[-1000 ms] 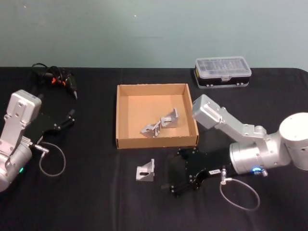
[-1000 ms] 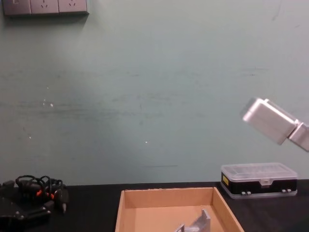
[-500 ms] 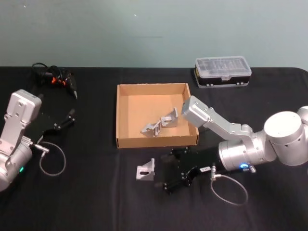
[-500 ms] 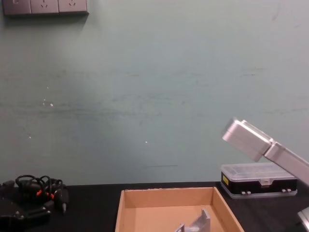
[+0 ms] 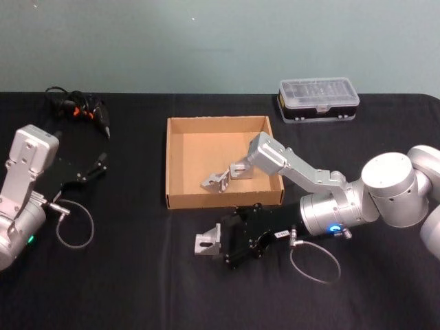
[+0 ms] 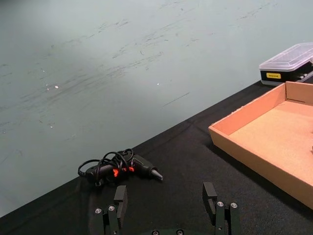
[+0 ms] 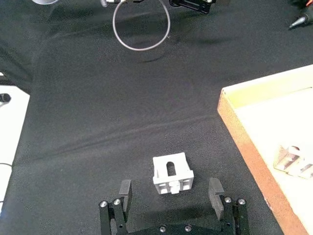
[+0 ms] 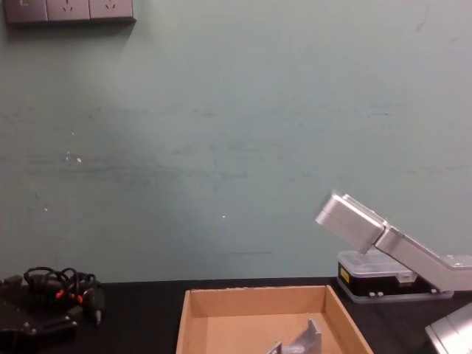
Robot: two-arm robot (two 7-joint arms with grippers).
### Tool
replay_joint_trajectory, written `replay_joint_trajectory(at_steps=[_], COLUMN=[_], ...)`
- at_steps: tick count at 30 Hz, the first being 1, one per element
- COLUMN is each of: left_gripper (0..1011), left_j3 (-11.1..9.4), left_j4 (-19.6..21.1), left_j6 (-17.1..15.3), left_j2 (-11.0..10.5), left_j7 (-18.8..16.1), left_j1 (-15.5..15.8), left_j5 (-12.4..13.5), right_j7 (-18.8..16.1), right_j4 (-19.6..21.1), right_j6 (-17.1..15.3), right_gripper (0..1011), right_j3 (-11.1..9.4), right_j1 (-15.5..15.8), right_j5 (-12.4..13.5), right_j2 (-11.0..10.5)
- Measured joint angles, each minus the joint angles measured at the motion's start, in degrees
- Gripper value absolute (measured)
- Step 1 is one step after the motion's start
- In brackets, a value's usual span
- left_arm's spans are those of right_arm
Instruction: Use one hand to pick up the angle iron from the table and place it into the box.
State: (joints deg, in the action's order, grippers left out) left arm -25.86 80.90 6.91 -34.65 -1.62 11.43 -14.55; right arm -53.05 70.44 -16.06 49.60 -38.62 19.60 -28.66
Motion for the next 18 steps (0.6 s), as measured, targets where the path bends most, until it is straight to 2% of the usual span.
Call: replay_joint_trajectory(at_steps=[18], left_gripper=[1011], left_j3=[0.0], left_j4=[0.0], left_j6=[0.0], left_j2=[0.0], left_j7=[0.0], left_j1=[0.0], left_j5=[0.0], right_j7=[-0.4], right_j4=[-3.5], right_j6=[2.0], right_gripper=[1003], right_j3=[1.5], right_j1=[-1.9], right_j5=[0.2], right_j2=[2.5])
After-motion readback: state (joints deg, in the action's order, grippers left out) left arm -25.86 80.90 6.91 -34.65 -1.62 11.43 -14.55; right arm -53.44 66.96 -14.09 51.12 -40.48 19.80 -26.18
